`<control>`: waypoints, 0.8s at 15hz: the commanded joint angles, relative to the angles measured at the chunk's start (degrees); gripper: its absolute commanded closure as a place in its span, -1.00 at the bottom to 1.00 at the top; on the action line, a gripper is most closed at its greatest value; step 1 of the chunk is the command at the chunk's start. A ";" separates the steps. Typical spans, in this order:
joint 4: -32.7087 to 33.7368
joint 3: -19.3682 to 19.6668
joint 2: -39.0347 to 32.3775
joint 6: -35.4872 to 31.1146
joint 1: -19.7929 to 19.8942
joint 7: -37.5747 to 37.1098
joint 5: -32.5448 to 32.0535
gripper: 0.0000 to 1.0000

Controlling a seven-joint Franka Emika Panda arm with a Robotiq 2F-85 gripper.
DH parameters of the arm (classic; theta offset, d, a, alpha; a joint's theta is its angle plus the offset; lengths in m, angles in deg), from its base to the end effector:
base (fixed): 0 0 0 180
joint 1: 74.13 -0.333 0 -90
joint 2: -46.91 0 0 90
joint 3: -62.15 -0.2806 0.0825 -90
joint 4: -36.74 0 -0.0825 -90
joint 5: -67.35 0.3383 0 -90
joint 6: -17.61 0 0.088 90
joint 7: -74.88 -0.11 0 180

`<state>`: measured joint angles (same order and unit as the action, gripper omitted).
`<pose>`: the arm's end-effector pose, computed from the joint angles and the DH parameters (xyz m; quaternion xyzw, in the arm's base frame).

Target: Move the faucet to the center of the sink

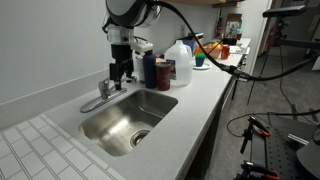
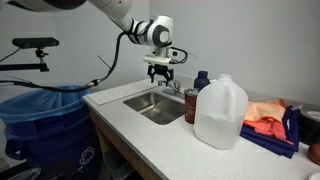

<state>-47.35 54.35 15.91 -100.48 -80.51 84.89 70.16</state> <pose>0.6331 0.1479 0.3599 -0.9801 -0.1880 -0.0263 0.0576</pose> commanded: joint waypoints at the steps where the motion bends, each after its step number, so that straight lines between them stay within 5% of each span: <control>1: 2.93 -0.98 -1.06 0.39 -0.34 0.76 1.03 -1.00; 12: 0.93 0.10 9.28 5.69 -0.62 -0.33 -0.88 -1.00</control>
<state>-45.12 54.30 20.95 -96.67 -80.73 84.89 70.16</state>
